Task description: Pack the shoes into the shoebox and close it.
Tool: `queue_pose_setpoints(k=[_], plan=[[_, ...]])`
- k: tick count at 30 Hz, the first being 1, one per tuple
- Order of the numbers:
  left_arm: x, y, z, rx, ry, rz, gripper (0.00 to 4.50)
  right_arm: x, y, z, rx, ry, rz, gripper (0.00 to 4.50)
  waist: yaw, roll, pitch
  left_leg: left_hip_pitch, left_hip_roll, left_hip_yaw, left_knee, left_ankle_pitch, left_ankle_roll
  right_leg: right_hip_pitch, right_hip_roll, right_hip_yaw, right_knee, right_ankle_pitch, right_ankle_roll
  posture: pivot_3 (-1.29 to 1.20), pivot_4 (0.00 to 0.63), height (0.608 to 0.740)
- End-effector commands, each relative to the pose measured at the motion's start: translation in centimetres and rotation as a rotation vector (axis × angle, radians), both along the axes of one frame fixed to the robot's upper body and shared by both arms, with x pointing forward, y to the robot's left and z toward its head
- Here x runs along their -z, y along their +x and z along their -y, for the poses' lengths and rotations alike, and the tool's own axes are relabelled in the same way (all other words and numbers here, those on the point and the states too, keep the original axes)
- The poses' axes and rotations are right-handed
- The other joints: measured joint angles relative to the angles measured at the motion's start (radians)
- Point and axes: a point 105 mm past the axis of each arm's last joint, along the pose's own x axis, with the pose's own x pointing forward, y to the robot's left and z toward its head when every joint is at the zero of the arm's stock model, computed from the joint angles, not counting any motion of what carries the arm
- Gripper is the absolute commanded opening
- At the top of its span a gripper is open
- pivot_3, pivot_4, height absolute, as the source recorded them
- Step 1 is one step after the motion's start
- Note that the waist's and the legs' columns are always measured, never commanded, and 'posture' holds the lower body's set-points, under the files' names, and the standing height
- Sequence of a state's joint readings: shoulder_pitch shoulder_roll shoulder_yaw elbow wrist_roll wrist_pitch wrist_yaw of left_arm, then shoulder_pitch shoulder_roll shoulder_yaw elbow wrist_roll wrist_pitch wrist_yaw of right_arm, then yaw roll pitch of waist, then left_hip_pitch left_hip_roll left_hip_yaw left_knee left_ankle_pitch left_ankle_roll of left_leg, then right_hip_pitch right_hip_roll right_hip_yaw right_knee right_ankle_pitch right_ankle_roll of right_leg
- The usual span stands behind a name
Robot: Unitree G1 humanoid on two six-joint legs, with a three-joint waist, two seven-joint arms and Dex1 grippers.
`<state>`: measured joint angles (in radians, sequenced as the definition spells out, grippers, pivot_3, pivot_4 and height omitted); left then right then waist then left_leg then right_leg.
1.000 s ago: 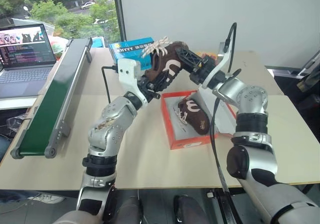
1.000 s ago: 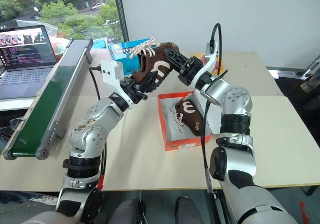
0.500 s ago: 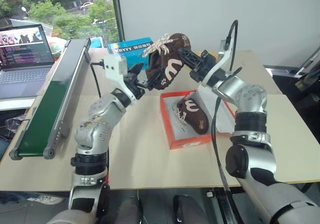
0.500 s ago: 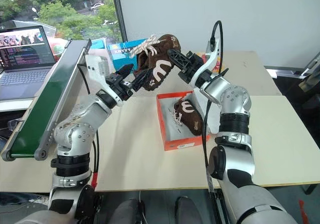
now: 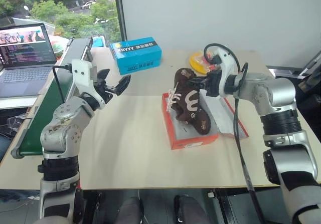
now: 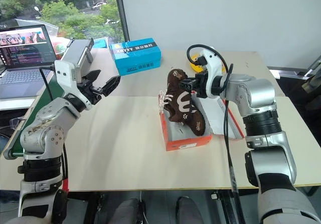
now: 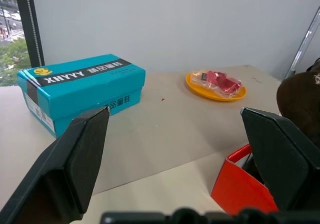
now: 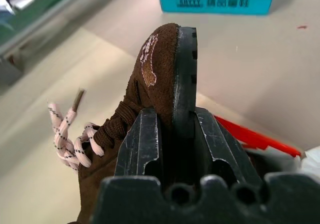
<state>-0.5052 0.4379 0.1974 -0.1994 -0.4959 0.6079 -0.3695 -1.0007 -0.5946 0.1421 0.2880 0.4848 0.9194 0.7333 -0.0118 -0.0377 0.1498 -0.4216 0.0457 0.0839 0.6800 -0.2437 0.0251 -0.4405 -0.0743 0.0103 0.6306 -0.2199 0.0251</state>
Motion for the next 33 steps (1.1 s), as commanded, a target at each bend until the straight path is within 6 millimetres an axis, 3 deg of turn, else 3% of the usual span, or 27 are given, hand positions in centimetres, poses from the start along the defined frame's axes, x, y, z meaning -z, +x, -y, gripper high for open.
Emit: queue_pose_setpoints(k=[1,9,14,21,26,28,29,33], plan=[[-0.9,-1.1,0.8,0.008,0.015,0.062,4.5,1.6,-0.3,0.1,-0.045,-0.043,-0.02,0.34,0.0,0.0,0.0,0.0,0.0,0.0,0.0,0.0,0.0,0.0,0.0,0.0,0.0,0.0,0.0,0.0,0.15,0.74],[-0.2,-2.0,-0.5,-0.065,-0.007,0.052,4.5,7.0,0.3,2.0,-0.02,-0.177,-0.119,0.34,-0.001,0.0,0.0,0.001,0.0,0.0,0.0,0.0,0.0,0.0,0.0,0.001,0.0,0.0,0.0,0.0,0.15,0.74],[-0.3,-2.3,-0.4,-0.077,-0.011,0.053,4.5,7.3,0.8,0.6,-0.06,-0.208,-0.097,0.34,-0.001,0.0,0.0,0.001,0.0,0.0,0.0,0.0,0.0,0.001,0.0,0.001,0.0,0.0,0.0,0.0,0.15,0.74],[-0.1,-2.5,-0.4,-0.093,-0.016,0.049,4.5,9.6,1.7,-1.7,-0.085,-0.287,-0.087,0.34,-0.006,-0.001,-0.001,0.004,0.0,0.0,0.001,0.0,0.0,0.003,0.001,0.001,0.001,0.001,0.0,0.0,0.15,0.74],[0.0,-2.5,-0.3,-0.097,-0.017,0.044,4.5,11.8,1.6,-2.5,-0.107,-0.35,-0.113,0.34,-0.012,-0.002,-0.001,0.014,0.002,0.0,-0.001,0.0,0.0,0.011,0.002,0.002,0.0,0.001,-0.001,0.0,0.15,0.74],[0.1,-2.5,0.0,-0.093,-0.016,0.041,4.5,12.7,1.5,-2.6,-0.103,-0.363,-0.133,1.33,-0.012,-0.003,-0.002,0.02,0.002,0.001,-0.002,0.0,0.0,0.017,0.002,0.001,-0.001,0.001,-0.001,0.0,0.15,0.74],[0.1,-2.5,0.1,-0.09,-0.015,0.04,4.5,13.0,1.3,-2.7,-0.111,-0.365,-0.141,1.44,-0.012,-0.003,-0.002,0.021,0.002,0.001,-0.002,-0.001,0.0,0.018,0.002,0.002,-0.001,0.001,-0.001,0.0,0.15,0.74],[0.2,-2.2,0.4,-0.071,-0.004,0.034,4.5,12.8,0.9,-2.9,-0.137,-0.34,-0.147,2.82,-0.002,-0.003,-0.002,0.019,0.001,0.0,-0.003,-0.001,-0.001,0.016,0.001,0.001,-0.001,0.001,-0.001,0.0,0.15,0.74]])
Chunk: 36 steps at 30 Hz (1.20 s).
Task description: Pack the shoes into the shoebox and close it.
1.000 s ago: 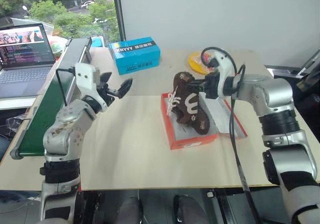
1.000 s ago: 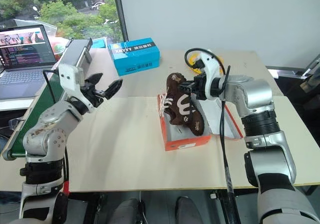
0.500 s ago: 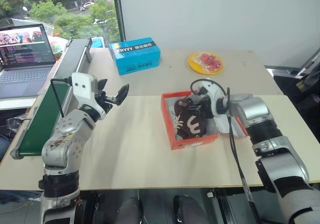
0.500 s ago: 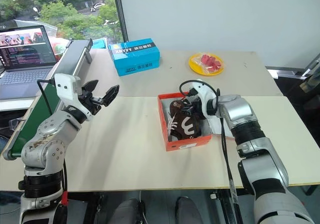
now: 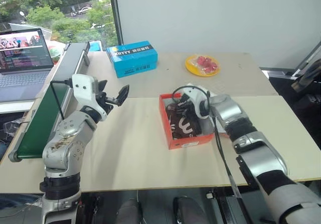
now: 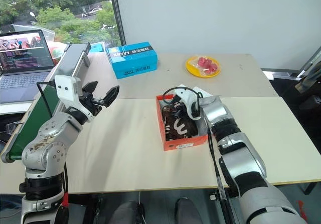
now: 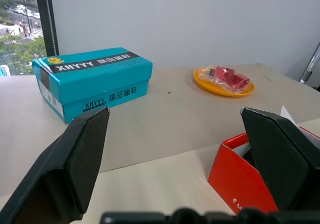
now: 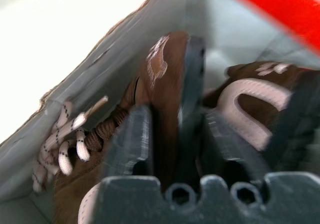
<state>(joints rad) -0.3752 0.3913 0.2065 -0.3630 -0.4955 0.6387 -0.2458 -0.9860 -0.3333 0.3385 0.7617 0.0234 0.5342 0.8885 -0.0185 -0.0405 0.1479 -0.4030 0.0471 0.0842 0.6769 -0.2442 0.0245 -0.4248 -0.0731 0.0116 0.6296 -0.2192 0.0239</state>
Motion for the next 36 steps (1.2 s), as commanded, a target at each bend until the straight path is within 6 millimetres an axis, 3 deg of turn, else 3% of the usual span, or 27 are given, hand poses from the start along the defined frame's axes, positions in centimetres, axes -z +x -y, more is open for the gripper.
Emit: queue_pose_setpoints(k=[1,5,14,16,19,20,21,25,27,31,32,36], plan=[[-1.2,-0.2,0.7,0.03,0.021,0.046,4.5,-0.2,-0.3,0.7,0.009,0.01,-0.011,3.21,0.007,0.0,0.0,-0.001,0.0,0.0,0.0,0.0,0.0,-0.001,0.0,-0.001,0.0,0.0,0.0,0.0,0.15,0.74],[-1.1,0.1,1.2,0.054,0.025,0.041,4.5,-3.3,0.0,1.2,0.022,0.044,0.064,4.47,0.009,0.001,0.0,-0.003,0.0,0.0,0.001,0.0,0.0,-0.001,-0.002,-0.002,0.0,0.0,0.0,0.0,0.15,0.74],[-1.3,1.4,3.0,0.158,0.074,0.039,4.5,-11.5,-2.3,2.3,0.043,0.211,0.131,4.47,0.006,0.002,0.001,-0.005,-0.001,-0.001,0.001,0.0,0.0,-0.004,-0.001,-0.001,0.0,0.0,0.0,0.0,0.15,0.74],[-1.3,1.6,3.3,0.186,0.096,0.039,4.5,-12.6,-2.8,2.7,0.047,0.239,0.149,4.47,0.005,0.002,0.001,-0.005,-0.001,-0.001,0.001,0.0,0.0,-0.004,-0.001,-0.001,0.0,0.0,0.0,0.0,0.15,0.74],[-1.0,1.6,4.4,0.298,0.165,0.022,4.5,-13.1,-4.1,5.4,0.101,0.213,0.192,4.47,0.01,0.002,0.001,-0.005,-0.001,0.0,0.001,0.0,0.0,-0.004,-0.001,-0.002,-0.001,0.0,0.0,0.0,0.15,0.74],[-0.9,1.4,4.8,0.345,0.194,0.015,4.5,-12.9,-4.5,6.4,0.134,0.198,0.196,3.98,0.013,0.002,0.001,-0.006,-0.002,0.0,0.001,0.0,0.0,-0.004,-0.001,-0.002,-0.002,0.0,0.0,0.0,0.15,0.74],[-0.5,1.1,5.3,0.409,0.227,-0.001,4.5,-12.5,-5.1,7.4,0.164,0.186,0.191,3.76,0.018,0.002,0.001,-0.007,-0.002,0.0,0.001,0.0,0.001,-0.004,-0.002,-0.003,-0.002,0.0,0.0,0.0,0.15,0.74],[0.6,-0.2,6.5,0.602,0.301,-0.048,4.5,-11.5,-7.2,9.6,0.237,0.173,0.17,2.26,0.025,0.002,0.001,-0.008,-0.002,0.001,0.001,-0.001,0.002,-0.004,-0.002,-0.003,-0.003,0.0,0.001,0.0,0.15,0.74],[1.0,-0.7,7.3,0.709,0.322,-0.075,4.5,-11.0,-8.9,11.1,0.305,0.176,0.159,1.79,0.026,0.002,0.001,-0.008,-0.002,0.001,0.002,-0.001,0.002,-0.004,-0.002,-0.003,-0.003,0.0,0.001,0.0,0.15,0.74],[1.3,-0.4,8.5,0.845,0.361,-0.105,4.5,-9.5,-12.2,13.7,0.458,0.168,0.136,0.28,0.032,0.002,0.001,-0.008,-0.002,0.0,0.003,-0.001,0.002,-0.004,-0.001,-0.003,-0.002,-0.001,0.001,0.0,0.15,0.74],[1.4,-0.3,8.8,0.876,0.377,-0.11,4.5,-9.0,-13.1,14.3,0.493,0.155,0.13,0.06,0.031,0.002,0.001,-0.008,-0.002,0.0,0.003,-0.001,0.002,-0.004,-0.001,-0.003,-0.003,-0.001,0.001,0.0,0.15,0.74],[1.7,0.0,9.9,0.954,0.42,-0.113,4.5,-7.5,-15.9,14.6,0.527,0.094,0.1,0.06,0.029,0.002,0.001,-0.008,-0.003,0.0,0.003,-0.001,0.002,-0.003,-0.002,-0.002,-0.003,-0.001,0.002,0.0,0.15,0.74]])
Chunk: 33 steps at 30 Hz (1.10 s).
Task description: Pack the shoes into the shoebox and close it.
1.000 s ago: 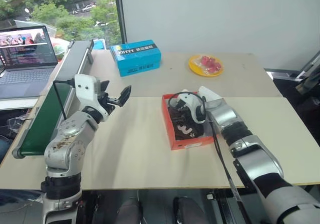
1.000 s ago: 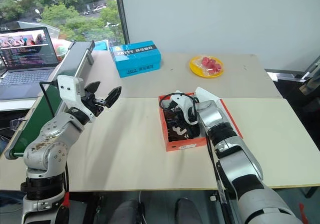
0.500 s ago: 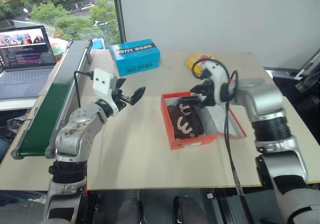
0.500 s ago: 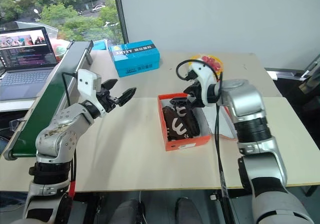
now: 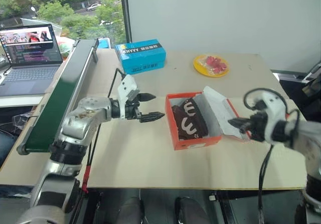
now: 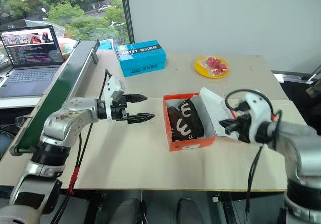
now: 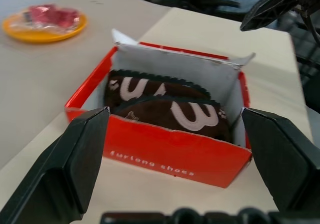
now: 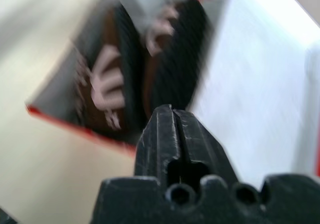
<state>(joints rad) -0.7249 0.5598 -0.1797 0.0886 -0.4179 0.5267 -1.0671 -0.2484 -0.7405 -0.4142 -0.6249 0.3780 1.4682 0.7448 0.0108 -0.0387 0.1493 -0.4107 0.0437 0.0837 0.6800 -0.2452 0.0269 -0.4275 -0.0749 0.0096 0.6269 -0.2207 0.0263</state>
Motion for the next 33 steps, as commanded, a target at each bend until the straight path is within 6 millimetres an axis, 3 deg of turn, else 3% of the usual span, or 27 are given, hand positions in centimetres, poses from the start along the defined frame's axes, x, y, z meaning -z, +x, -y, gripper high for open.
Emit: queue_pose_setpoints(k=[1,5,10,16,21,24,31,33], plan=[[-0.6,0.0,1.3,0.095,0.024,0.038,4.5,-0.6,-2.0,-0.2,0.006,-0.054,0.038,0.06,-0.002,0.0,0.0,0.0,0.0,0.0,0.0,0.0,0.0,0.0,0.0,0.001,0.0,0.0,0.0,0.0,0.15,0.74],[-0.2,-0.2,1.9,0.169,0.061,0.026,4.5,1.8,-2.8,0.5,0.098,-0.065,0.01,0.06,-0.009,0.0,0.0,0.001,0.0,-0.002,0.0,0.0,0.0,0.0,0.002,0.001,0.001,0.0,0.0,0.0,0.15,0.74],[-0.5,0.2,1.8,0.177,0.088,0.049,4.5,6.3,-3.0,1.9,0.224,-0.088,-0.044,0.06,-0.008,0.0,0.0,0.001,-0.001,-0.002,0.0,0.0,0.0,0.001,0.001,0.001,0.001,-0.001,0.001,0.0,0.15,0.74],[-1.1,0.0,1.4,0.174,0.071,0.054,4.5,11.1,-1.5,1.9,0.259,-0.062,-0.021,0.06,-0.013,0.0,0.0,0.002,-0.001,-0.002,0.0,0.0,0.001,0.001,0.001,0.002,0.001,-0.001,0.001,0.0,0.15,0.74],[-1.4,-0.1,1.0,0.143,0.056,0.051,4.5,10.0,2.3,1.8,0.343,0.133,0.153,0.06,-0.024,0.0,0.0,0.002,0.0,-0.003,0.0,0.0,0.001,0.001,0.001,0.003,0.002,-0.001,0.001,0.0,0.15,0.74],[-1.4,-0.4,0.5,0.123,0.059,0.052,4.5,9.9,3.8,2.3,0.366,0.182,0.168,0.06,-0.025,0.0,0.0,0.003,0.0,-0.006,0.0,0.0,0.001,0.001,0.002,0.003,0.002,-0.001,0.001,0.0,0.15,0.74],[-1.3,-0.6,0.3,0.09,0.054,0.047,4.5,7.9,6.2,5.1,0.508,0.306,0.303,0.06,-0.02,0.001,0.0,0.003,0.0,-0.005,0.0,0.0,0.001,0.001,0.001,0.003,0.003,-0.001,0.002,0.0,0.15,0.74],[-1.3,-0.7,0.3,0.087,0.053,0.047,4.5,6.3,6.4,5.5,0.554,0.489,0.382,0.06,-0.021,0.001,0.0,0.003,0.0,-0.005,0.0,0.0,0.001,0.002,0.001,0.003,0.002,-0.001,0.002,0.0,0.15,0.74]])
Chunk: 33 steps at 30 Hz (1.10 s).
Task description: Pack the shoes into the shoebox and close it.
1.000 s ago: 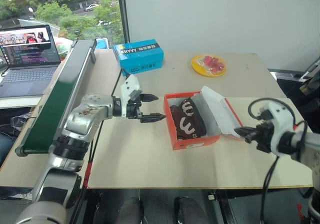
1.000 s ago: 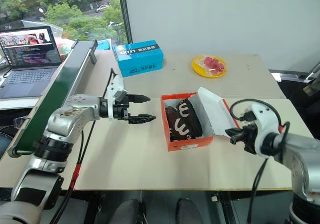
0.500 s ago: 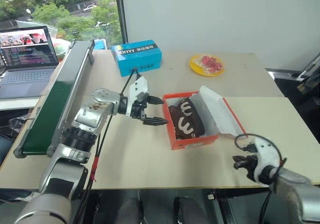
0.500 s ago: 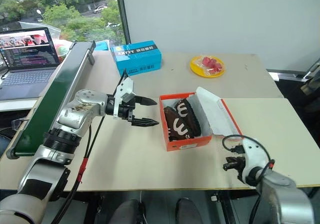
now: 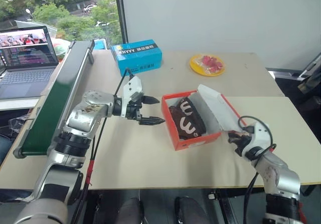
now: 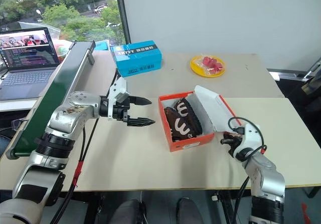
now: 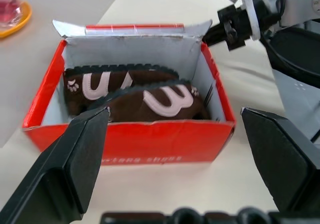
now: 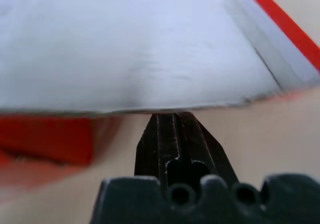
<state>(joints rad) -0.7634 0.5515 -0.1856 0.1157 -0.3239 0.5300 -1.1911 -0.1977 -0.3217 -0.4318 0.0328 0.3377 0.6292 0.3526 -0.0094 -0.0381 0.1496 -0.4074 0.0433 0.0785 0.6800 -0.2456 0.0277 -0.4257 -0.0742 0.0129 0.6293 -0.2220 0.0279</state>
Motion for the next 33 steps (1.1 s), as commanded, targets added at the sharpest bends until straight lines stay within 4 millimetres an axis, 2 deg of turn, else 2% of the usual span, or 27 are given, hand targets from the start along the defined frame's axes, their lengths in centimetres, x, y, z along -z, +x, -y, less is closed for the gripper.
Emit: queue_pose_setpoints(k=[1,2,4,6,9,13,18,21,25,28,33], plan=[[-1.4,-0.5,0.2,0.012,-0.03,0.046,4.5,-5.0,0.3,1.3,0.089,0.322,0.305,0.06,-0.002,0.0,0.0,0.0,0.0,0.0,0.0,0.0,0.0,0.0,0.0,0.0,0.0,0.0,0.0,0.0,0.15,0.74],[-1.4,-0.5,0.2,0.011,-0.03,0.045,4.5,-6.0,0.1,1.2,0.081,0.432,0.375,0.06,-0.002,0.0,0.0,0.0,0.001,-0.001,-0.001,0.0,0.0,0.0,0.001,0.0,0.0,0.0,0.0,0.0,0.15,0.74],[-1.4,-0.4,0.2,0.004,-0.031,0.049,4.5,-8.4,-1.5,-0.7,-0.074,0.638,0.497,0.06,-0.003,0.001,0.001,0.0,0.001,-0.001,-0.001,0.0,0.0,0.0,0.001,0.0,0.0,0.0,0.0,0.0,0.15,0.74],[-1.4,-0.4,0.2,0.0,-0.031,0.052,4.5,-9.5,-2.8,-2.3,-0.19,0.721,0.529,0.06,-0.003,0.003,0.002,0.0,0.002,-0.001,-0.001,0.0,0.0,0.0,0.001,0.0,0.0,0.0,0.0,0.0,0.15,0.74],[-1.5,-0.3,0.2,-0.002,-0.034,0.053,4.5,-10.0,-3.7,-3.9,-0.285,0.755,0.505,0.06,-0.003,0.003,0.002,0.001,0.001,-0.001,-0.001,0.0,0.0,0.001,0.0,0.0,0.0,0.0,0.0,0.0,0.15,0.74],[-1.6,-0.3,0.4,-0.004,-0.034,0.058,4.5,-9.6,-3.5,-5.4,-0.359,0.732,0.41,0.06,-0.005,0.003,0.001,0.003,0.001,-0.001,-0.001,0.0,0.0,0.002,0.0,0.0,0.001,0.0,0.0,0.0,0.15,0.74],[-1.6,-0.3,0.2,-0.015,-0.035,0.06,4.5,-10.5,-1.6,-8.1,-0.475,0.56,0.313,0.06,-0.007,0.003,0.002,0.001,0.001,-0.001,-0.001,0.0,0.0,0.0,0.001,0.001,0.0,0.0,0.0,0.0,0.15,0.74],[-1.4,-0.3,0.2,-0.024,-0.036,0.059,4.5,-9.3,1.2,-10.3,-0.518,0.411,0.189,0.06,-0.013,0.003,0.002,0.002,0.001,0.0,0.0,0.0,0.0,0.0,0.001,0.002,0.002,0.0,0.0,0.0,0.15,0.74],[-1.1,-0.1,0.2,-0.041,-0.037,0.063,4.5,-6.3,4.2,-13.0,-0.591,0.184,0.036,0.06,-0.011,0.003,0.002,0.002,0.001,0.0,-0.001,0.0,0.0,0.0,0.002,0.001,0.001,0.0,-0.001,0.0,0.15,0.74],[-1.0,-0.1,0.1,-0.054,-0.035,0.069,4.5,-4.0,4.9,-14.3,-0.667,0.061,-0.035,0.06,-0.006,0.003,0.001,-0.003,0.001,0.003,0.0,0.0,0.0,-0.003,0.003,0.001,0.0,-0.001,-0.001,0.0,0.15,0.74],[-0.7,-0.2,-0.2,-0.082,-0.038,0.072,4.5,-2.7,4.9,-14.2,-0.701,0.058,-0.04,0.06,-0.008,-0.002,-0.002,0.002,0.001,0.004,0.003,-0.001,0.001,0.004,0.001,0.002,-0.001,0.001,0.002,0.0,0.15,0.74]])
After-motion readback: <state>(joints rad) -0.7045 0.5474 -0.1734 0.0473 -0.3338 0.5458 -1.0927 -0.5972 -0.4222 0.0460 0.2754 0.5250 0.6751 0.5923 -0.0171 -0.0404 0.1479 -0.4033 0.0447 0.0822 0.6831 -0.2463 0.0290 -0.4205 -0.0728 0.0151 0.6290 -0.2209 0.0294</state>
